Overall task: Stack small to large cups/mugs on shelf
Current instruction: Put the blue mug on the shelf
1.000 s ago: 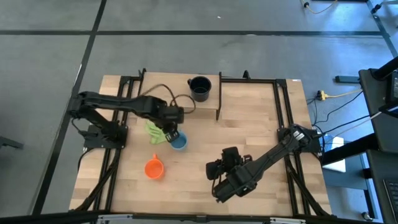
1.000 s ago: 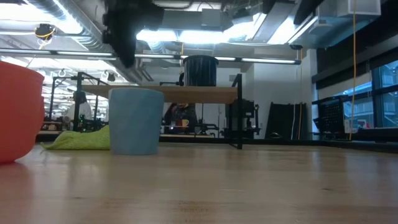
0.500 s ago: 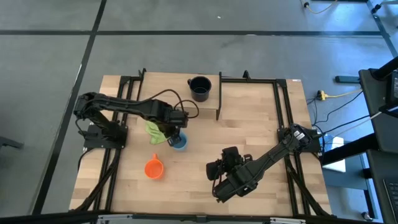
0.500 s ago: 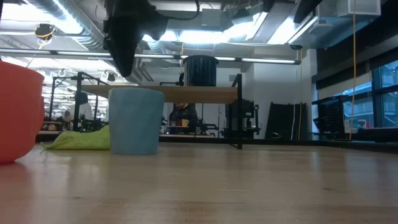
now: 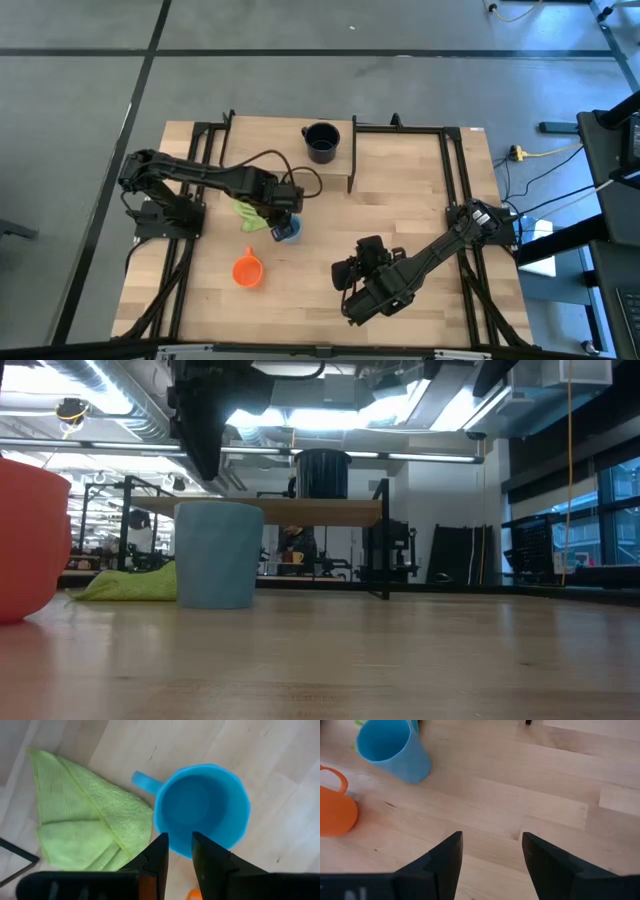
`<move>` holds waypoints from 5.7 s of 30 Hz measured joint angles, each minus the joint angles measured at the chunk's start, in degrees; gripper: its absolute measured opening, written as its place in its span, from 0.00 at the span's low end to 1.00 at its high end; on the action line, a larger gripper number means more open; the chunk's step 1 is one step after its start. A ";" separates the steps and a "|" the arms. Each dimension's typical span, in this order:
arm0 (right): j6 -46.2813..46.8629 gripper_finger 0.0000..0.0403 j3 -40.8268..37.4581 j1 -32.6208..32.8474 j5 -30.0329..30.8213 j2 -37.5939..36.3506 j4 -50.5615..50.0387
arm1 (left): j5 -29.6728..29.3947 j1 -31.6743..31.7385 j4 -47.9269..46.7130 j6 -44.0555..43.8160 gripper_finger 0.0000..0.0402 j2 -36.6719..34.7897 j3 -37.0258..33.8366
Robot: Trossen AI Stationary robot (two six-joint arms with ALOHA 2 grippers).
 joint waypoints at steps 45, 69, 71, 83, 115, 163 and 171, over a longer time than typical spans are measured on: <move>0.12 0.51 0.00 0.35 -1.21 -0.02 0.00 | 2.84 2.00 13.15 -0.22 0.20 0.00 -13.28; -0.02 0.51 0.00 0.35 -1.21 -0.02 0.00 | 2.47 1.67 10.24 2.34 0.13 1.38 -14.14; -0.02 0.51 0.00 0.34 -1.18 -0.04 0.01 | 2.30 1.69 10.09 2.36 0.10 1.36 -14.14; -0.20 0.51 0.00 0.33 -1.16 -0.04 0.00 | 6.13 1.69 9.63 2.58 0.04 0.96 -13.96; -1.36 0.51 0.00 -0.06 0.43 -0.04 0.01 | -2.79 30.52 -14.85 22.93 0.04 -2.36 21.85; -6.38 0.51 0.00 -5.88 16.45 -3.96 0.00 | 6.17 44.28 -24.89 37.37 0.04 19.31 42.16; -7.29 0.51 0.00 -5.88 15.17 -3.96 0.00 | 8.44 43.75 -24.87 37.01 0.04 18.87 42.12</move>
